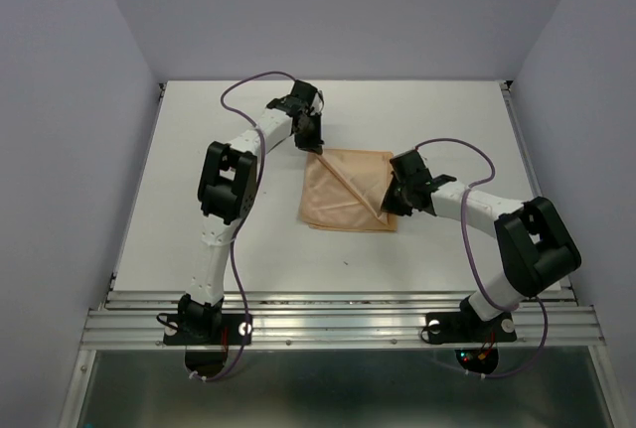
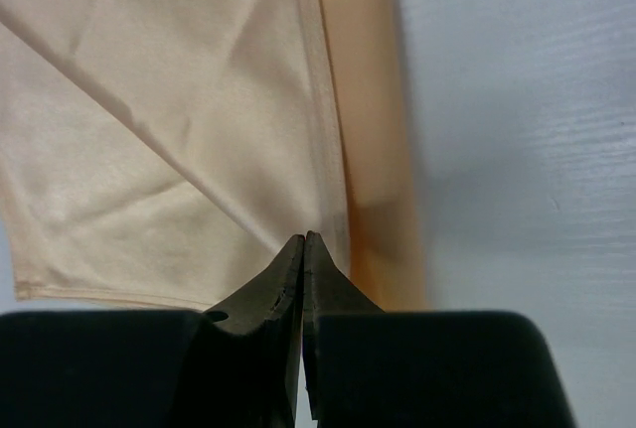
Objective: Fold the napkin into a case and place the utensils inside
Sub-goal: Smooth out the upper triangle-folded napkin at the center of the board.
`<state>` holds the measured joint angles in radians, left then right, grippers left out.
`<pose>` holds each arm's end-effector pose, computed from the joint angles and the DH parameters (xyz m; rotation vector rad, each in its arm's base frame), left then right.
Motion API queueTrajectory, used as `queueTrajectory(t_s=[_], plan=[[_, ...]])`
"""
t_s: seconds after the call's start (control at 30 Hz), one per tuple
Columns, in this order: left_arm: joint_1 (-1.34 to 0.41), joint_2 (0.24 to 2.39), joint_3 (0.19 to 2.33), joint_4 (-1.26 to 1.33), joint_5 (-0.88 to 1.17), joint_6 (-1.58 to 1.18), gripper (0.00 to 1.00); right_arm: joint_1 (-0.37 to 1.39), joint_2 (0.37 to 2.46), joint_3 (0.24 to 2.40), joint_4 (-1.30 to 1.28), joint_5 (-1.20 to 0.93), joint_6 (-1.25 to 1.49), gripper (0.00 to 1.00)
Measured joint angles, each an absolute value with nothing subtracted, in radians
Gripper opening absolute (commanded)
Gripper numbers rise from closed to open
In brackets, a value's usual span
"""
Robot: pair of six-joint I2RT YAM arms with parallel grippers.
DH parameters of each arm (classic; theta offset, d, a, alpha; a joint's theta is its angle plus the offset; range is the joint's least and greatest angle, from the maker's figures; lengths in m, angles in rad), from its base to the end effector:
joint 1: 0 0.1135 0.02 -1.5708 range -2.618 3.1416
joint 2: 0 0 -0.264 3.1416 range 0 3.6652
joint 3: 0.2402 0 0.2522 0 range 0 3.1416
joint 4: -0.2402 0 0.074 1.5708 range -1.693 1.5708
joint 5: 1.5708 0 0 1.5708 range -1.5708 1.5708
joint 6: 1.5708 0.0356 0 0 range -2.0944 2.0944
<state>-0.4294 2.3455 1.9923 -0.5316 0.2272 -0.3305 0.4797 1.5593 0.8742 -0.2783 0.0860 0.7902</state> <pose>0.4732 -0.2255 0.1896 0.2272 2.5125 -0.6009 0.2738 0.1390 0.1791 0.4326 2.5396 0.3896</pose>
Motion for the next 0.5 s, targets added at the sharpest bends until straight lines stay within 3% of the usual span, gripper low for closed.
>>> queueTrajectory(t_s=[0.5], plan=[[-0.404, 2.346, 1.992, -0.527, 0.228, -0.329, 0.16, 0.48, 1.571, 0.805, -0.244, 0.083, 0.808, 0.04]])
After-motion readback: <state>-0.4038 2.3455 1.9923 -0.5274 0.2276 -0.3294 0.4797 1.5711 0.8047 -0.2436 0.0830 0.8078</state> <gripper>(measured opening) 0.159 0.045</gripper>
